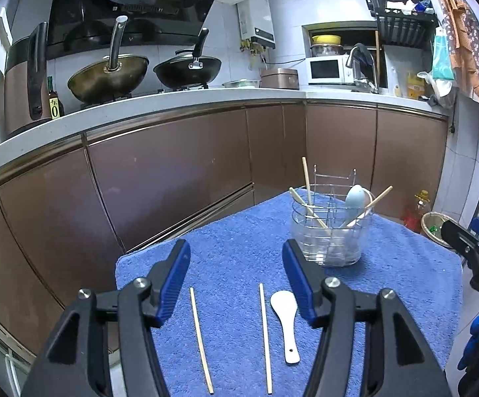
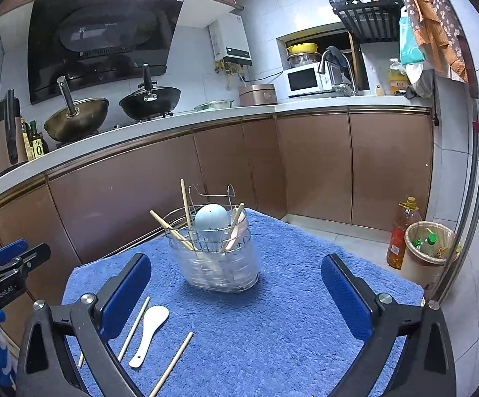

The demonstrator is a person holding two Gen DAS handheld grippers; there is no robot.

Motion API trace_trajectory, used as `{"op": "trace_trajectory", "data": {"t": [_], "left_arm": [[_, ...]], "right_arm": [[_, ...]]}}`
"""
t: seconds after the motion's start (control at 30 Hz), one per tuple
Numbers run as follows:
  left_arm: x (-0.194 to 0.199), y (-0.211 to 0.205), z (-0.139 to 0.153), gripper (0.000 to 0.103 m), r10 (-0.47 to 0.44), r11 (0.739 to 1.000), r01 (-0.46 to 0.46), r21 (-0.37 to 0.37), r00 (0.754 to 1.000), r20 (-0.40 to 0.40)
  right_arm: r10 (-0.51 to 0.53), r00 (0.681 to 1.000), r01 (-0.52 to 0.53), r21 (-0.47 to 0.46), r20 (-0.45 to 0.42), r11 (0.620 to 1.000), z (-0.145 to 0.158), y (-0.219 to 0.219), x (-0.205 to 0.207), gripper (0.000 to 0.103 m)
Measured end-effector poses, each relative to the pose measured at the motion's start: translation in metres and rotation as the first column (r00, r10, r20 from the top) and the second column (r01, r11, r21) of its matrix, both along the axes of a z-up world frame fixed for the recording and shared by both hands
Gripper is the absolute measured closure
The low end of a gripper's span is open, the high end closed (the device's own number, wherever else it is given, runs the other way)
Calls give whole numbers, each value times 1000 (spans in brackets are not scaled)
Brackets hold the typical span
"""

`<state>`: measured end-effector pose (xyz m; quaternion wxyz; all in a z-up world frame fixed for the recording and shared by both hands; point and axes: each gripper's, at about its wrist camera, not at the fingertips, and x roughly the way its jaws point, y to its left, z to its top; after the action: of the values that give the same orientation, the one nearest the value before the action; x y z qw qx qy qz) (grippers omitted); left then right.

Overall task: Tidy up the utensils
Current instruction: 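Withdraw both open tools from the holder back over the remaining utensils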

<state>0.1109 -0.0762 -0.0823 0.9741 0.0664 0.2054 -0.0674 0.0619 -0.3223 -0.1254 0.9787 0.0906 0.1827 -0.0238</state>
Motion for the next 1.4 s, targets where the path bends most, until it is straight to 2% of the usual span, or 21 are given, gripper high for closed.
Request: {"op": "trace_trajectory", "data": {"t": [0.37,0.67,1.4], "left_arm": [[-5,5,-1,47,0,1000,0,-7,1000,-8],[-2,13,-3,47,4,1000,-5,-28,1000,-22],[1,18,-11,47,20,1000,-21,-23,999,-42]], "right_arm": [[19,1000,-19,49,-5,999,-5,3,-4,0],[54,996,-53,14,-65,998,-11,19,1,0],[48,995,-48,5,-91,999,-15,19,0,0]]}}
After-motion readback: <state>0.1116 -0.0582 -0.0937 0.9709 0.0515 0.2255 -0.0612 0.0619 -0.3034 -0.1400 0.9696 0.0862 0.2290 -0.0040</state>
